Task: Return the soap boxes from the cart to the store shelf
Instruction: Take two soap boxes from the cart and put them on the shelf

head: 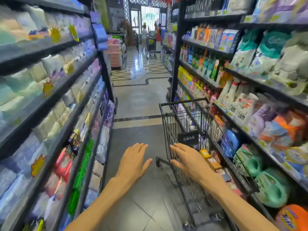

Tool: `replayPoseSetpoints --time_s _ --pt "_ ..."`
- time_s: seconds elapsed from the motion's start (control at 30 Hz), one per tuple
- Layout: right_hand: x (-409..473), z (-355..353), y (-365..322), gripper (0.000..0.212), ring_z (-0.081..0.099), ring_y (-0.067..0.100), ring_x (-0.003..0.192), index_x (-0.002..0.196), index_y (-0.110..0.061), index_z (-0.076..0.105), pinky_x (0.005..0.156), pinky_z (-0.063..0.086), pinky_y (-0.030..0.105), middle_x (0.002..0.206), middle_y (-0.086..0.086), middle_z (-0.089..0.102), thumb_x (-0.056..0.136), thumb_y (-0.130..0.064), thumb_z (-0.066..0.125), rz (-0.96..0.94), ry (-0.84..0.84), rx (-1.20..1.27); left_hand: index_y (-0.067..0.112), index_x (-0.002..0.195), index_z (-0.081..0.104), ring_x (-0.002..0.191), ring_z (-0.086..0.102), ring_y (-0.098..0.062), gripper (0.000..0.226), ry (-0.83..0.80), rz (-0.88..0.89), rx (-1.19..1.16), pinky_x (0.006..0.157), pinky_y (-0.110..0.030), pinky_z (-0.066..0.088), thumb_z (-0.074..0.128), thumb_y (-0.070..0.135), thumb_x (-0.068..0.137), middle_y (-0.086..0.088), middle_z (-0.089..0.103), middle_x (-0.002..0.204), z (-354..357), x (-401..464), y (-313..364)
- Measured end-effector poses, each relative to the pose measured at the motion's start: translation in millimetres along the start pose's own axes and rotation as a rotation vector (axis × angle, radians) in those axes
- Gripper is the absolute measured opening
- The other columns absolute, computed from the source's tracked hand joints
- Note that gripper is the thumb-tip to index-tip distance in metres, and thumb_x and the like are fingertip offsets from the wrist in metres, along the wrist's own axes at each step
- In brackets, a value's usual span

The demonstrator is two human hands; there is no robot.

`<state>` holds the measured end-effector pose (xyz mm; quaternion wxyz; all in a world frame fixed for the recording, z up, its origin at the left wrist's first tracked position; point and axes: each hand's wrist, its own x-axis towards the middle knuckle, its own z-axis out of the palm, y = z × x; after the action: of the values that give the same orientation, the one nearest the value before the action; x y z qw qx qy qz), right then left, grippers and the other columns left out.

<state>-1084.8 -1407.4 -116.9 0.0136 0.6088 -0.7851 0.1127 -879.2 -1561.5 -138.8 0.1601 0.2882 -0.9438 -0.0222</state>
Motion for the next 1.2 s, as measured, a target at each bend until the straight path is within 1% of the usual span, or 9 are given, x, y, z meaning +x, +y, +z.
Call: replayPoseSetpoints --time_s 0.27,0.33,0.47,0.63,0.73,0.9,1.0,1.1,1.2 --pt "105.2 -2.8 77.2 0.065 0.038 0.017 0.143 0.153 -0.024 0.035 0.117 0.03 0.03 0.156 -0.002 0.039 0.097 -0.051 0.053 0.122 -0.02 -0.03 0.013 0.143 0.053 0.13 0.057 -0.03 0.061 -0.005 0.131 -0.061 0.106 -0.045 0.049 0.059 0.052 0.095 -0.007 0.06 0.139 44.2 154.8 -14.9" --pt "122.1 -5.9 98.5 0.065 0.035 0.015 0.145 0.154 -0.024 0.034 0.118 0.029 0.031 0.157 -0.003 0.038 0.097 -0.05 0.053 0.18 -0.006 -0.028 0.013 0.142 0.053 0.128 0.057 -0.029 0.061 -0.008 0.201 -0.087 0.105 -0.044 0.049 0.059 0.051 0.095 -0.006 0.061 0.137 56.8 194.1 -13.6" --pt "146.9 -1.3 140.0 0.065 0.035 0.015 0.145 0.153 -0.023 0.034 0.119 0.031 0.033 0.157 -0.003 0.038 0.097 -0.05 0.053 0.318 0.018 -0.046 0.016 0.148 0.046 0.132 0.052 -0.024 0.064 -0.045 0.336 -0.126 0.11 -0.042 0.045 0.051 0.055 0.098 -0.002 0.055 0.143 88.7 274.8 -3.3" --pt "172.5 9.0 189.6 0.066 0.037 0.015 0.143 0.152 -0.024 0.036 0.117 0.034 0.034 0.156 -0.003 0.04 0.096 -0.052 0.054 0.533 0.054 -0.062 0.016 0.146 0.047 0.129 0.053 -0.026 0.061 -0.101 0.569 -0.176 0.107 -0.04 0.047 0.051 0.054 0.098 -0.003 0.055 0.142 126.4 370.1 18.8" --pt "180.4 7.7 206.3 0.065 0.042 0.019 0.141 0.15 -0.021 0.041 0.114 0.036 0.035 0.153 0.001 0.044 0.095 -0.051 0.057 0.672 0.071 -0.063 0.015 0.143 0.05 0.126 0.055 -0.027 0.058 -0.133 0.697 -0.194 0.104 -0.04 0.048 0.054 0.051 0.098 -0.004 0.057 0.139 142.8 418.9 31.5" --pt "176.5 5.7 224.8 0.064 0.044 0.024 0.14 0.15 -0.017 0.041 0.113 0.038 0.038 0.151 0.006 0.046 0.096 -0.048 0.057 0.908 0.068 -0.042 0.012 0.143 0.05 0.124 0.056 -0.028 0.059 -0.243 0.878 -0.276 0.103 -0.042 0.049 0.055 0.05 0.098 -0.006 0.058 0.138 179.0 474.4 62.1" --pt "167.2 9.4 232.5 0.059 0.052 0.029 0.131 0.143 -0.013 0.05 0.107 0.045 0.041 0.143 0.01 0.055 0.094 -0.044 0.062 1.033 0.107 -0.007 0.008 0.14 0.054 0.116 0.061 -0.031 0.057 -0.302 0.958 -0.316 0.095 -0.042 0.053 0.057 0.046 0.097 -0.009 0.062 0.131 204.4 491.9 88.1" --pt "157.7 22.2 247.4 0.061 0.046 0.024 0.136 0.147 -0.015 0.045 0.112 0.038 0.037 0.148 0.006 0.051 0.096 -0.046 0.058 1.119 0.09 -0.002 0.009 0.141 0.052 0.117 0.06 -0.031 0.058 -0.39 1.008 -0.317 0.096 -0.042 0.052 0.056 0.047 0.098 -0.009 0.061 0.131 237.0 506.6 115.5" --pt "149.0 44.4 271.3 0.061 0.043 0.02 0.139 0.15 -0.019 0.04 0.112 0.034 0.033 0.151 0.002 0.047 0.098 -0.046 0.055 1.19 0.072 0.041 0.01 0.14 0.052 0.113 0.061 -0.032 0.058 -0.489 1.018 -0.273 0.09 -0.041 0.052 0.054 0.05 0.098 -0.009 0.062 0.126 273.3 516.3 133.2"
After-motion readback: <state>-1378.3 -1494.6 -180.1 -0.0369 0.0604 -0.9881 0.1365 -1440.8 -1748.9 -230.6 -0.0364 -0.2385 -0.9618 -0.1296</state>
